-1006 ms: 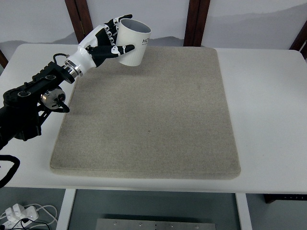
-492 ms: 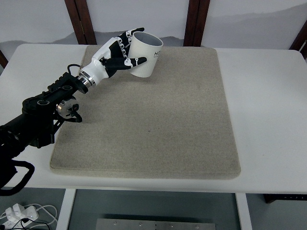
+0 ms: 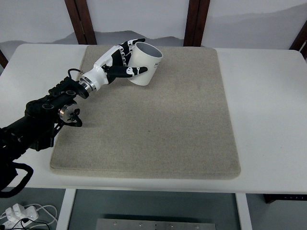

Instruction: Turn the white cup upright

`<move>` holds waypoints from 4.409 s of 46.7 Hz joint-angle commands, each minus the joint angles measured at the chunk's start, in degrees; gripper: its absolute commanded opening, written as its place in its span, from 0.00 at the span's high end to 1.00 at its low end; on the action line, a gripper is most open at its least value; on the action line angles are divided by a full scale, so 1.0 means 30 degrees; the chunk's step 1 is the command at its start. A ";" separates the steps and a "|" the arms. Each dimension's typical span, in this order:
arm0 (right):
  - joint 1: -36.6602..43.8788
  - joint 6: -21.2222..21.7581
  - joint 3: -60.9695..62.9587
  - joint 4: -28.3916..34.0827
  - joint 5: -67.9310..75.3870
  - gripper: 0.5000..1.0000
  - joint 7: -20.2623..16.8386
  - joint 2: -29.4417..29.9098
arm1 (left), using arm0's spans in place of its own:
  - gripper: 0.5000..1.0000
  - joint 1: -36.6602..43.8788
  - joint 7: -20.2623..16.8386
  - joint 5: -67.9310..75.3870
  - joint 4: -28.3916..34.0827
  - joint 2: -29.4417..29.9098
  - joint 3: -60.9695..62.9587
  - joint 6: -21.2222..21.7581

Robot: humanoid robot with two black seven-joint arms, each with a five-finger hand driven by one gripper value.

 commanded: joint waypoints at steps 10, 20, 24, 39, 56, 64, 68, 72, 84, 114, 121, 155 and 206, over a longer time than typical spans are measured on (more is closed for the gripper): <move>-0.0029 0.0000 0.0012 0.0000 0.0000 0.10 0.0002 0.0000 | 0.54 0.0059 0.0004 -0.0008 0.0028 0.0020 0.0144 0.0042; 0.0000 0.0000 0.0012 0.0000 0.0000 0.10 0.0002 0.0000 | 0.40 0.0059 0.0004 -0.0008 0.0174 0.0049 0.0174 0.0042; 0.0000 0.0000 -0.0017 0.0000 0.0000 0.10 0.0002 0.0000 | 0.30 0.0059 0.0004 -0.0008 0.0321 0.0020 0.0174 0.0072; 0.0000 0.0000 -0.0017 0.0000 0.0000 0.10 0.0002 0.0000 | 0.16 0.0059 0.0004 0.0021 0.0321 0.0108 0.0203 0.0101; -0.0029 0.0000 -0.0017 0.0000 0.0000 0.10 0.0002 0.0000 | 0.02 0.0059 0.0004 0.0021 0.0321 0.0255 0.0203 0.0013; 0.0000 0.0000 0.0012 0.0000 0.0000 0.10 0.0002 0.0000 | 0.01 0.0088 0.0004 0.0021 0.0321 0.0284 0.0203 -0.0016; -0.0029 0.0000 -0.0017 0.0000 0.0000 0.10 0.0002 0.0000 | 0.01 0.0088 0.0004 -0.0008 0.0321 0.0284 0.0203 -0.0075; 0.0000 0.0000 -0.0017 0.0000 0.0000 0.10 0.0002 0.0000 | 0.01 0.0088 0.0004 -0.0008 0.0292 0.0284 0.0203 -0.0104; 0.0000 0.0000 0.0012 0.0000 0.0000 0.10 0.0002 0.0000 | 0.01 0.0000 0.0004 -0.0096 0.0058 0.0313 -0.0090 -0.0134; 0.0000 0.0000 -0.0017 0.0000 0.0000 0.10 0.0002 0.0000 | 0.01 -0.1054 0.0004 -0.0653 -0.0001 0.1514 -0.2081 -0.1510; 0.0000 0.0000 0.0012 0.0000 0.0000 0.10 0.0002 0.0000 | 0.01 -0.1025 0.0004 -0.1091 0.0057 0.1895 -0.2726 -0.1540; 0.0000 0.0000 -0.0017 0.0000 0.0000 0.10 0.0002 0.0000 | 0.01 -0.0732 0.0004 -0.5574 0.2547 0.2012 -0.2756 -0.1305; -0.0117 0.0000 0.0188 0.0000 0.0088 0.10 -0.0028 0.0000 | 0.01 0.0088 0.4288 -1.4715 0.2607 0.1749 -0.5539 0.1536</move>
